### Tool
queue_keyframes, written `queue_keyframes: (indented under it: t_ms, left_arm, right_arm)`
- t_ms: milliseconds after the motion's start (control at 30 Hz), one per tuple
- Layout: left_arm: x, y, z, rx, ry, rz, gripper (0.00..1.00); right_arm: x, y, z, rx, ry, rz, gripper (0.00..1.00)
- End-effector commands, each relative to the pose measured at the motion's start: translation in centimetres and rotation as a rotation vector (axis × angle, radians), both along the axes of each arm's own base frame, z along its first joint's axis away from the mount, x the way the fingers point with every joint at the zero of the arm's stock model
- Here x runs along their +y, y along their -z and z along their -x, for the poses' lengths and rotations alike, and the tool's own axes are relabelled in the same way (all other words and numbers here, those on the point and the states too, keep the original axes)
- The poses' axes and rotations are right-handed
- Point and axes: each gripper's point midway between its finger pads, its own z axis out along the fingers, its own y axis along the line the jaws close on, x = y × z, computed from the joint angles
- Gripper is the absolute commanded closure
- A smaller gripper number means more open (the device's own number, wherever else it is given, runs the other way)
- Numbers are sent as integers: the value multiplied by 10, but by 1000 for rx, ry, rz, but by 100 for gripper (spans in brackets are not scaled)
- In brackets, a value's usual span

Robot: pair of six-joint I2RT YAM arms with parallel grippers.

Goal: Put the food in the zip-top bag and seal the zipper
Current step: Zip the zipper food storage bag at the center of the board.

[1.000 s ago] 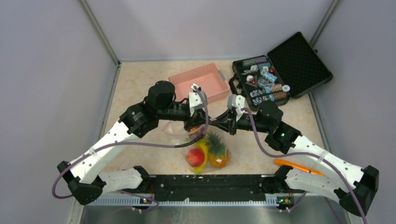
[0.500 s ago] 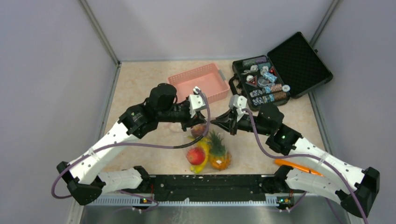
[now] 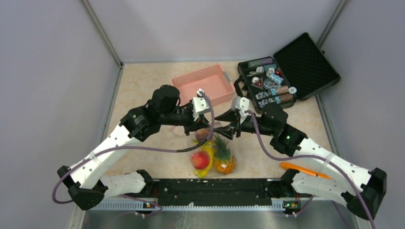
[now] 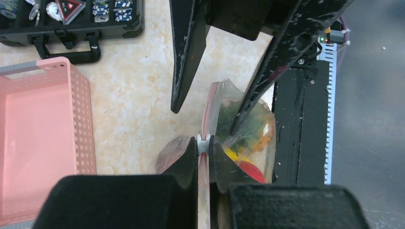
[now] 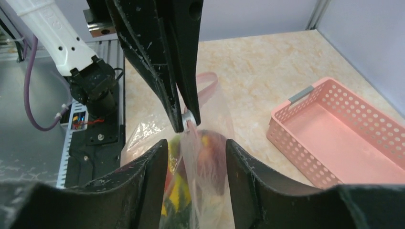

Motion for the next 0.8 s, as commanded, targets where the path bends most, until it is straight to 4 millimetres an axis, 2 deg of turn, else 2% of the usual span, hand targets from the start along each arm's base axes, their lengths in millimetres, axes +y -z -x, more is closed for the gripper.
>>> queue_keyframes:
  t_ms: [0, 33, 100, 133, 233, 267, 533, 567, 600, 633, 667, 733, 767]
  left_arm:
    - [-4, -21, 5, -20, 40, 37, 100]
    - [-4, -19, 4, -17, 36, 31, 100]
    - [-4, -17, 5, -13, 36, 26, 100]
    - [-4, -17, 5, -15, 33, 25, 100]
    - [-3, -17, 4, -20, 27, 24, 100]
    - [-2, -16, 4, -21, 22, 21, 100]
    - [0, -22, 1, -46, 0, 41, 100]
    - [0, -23, 1, -46, 2, 42, 100]
    - [0, -23, 2, -43, 4, 42, 100]
    - [-1, -23, 2, -42, 8, 44, 100]
    - [-1, -23, 2, -40, 9, 43, 100]
    - [-1, -23, 3, -38, 11, 43, 100]
    - [-2, -23, 3, -37, 16, 42, 100]
  right_arm:
    - [5, -38, 1, -92, -29, -53, 59]
    - [6, -40, 1, -98, -30, -57, 64]
    - [7, -42, 1, -100, -38, -58, 85]
    - [8, -42, 0, -97, -42, -48, 90]
    - [10, -41, 2, -94, -59, -44, 91]
    - [10, -41, 3, -94, -59, -47, 100]
    - [6, -28, -1, -65, -30, 3, 99]
    - [6, -28, 0, -63, -31, 3, 87]
    - [6, -29, 0, -63, -31, 3, 78]
    - [5, -29, -1, -64, -28, 1, 77]
    - [5, -31, -2, -69, -22, -3, 78]
    - [6, -32, -2, -76, -23, -11, 89]
    - [6, -34, -2, -78, -25, -16, 91]
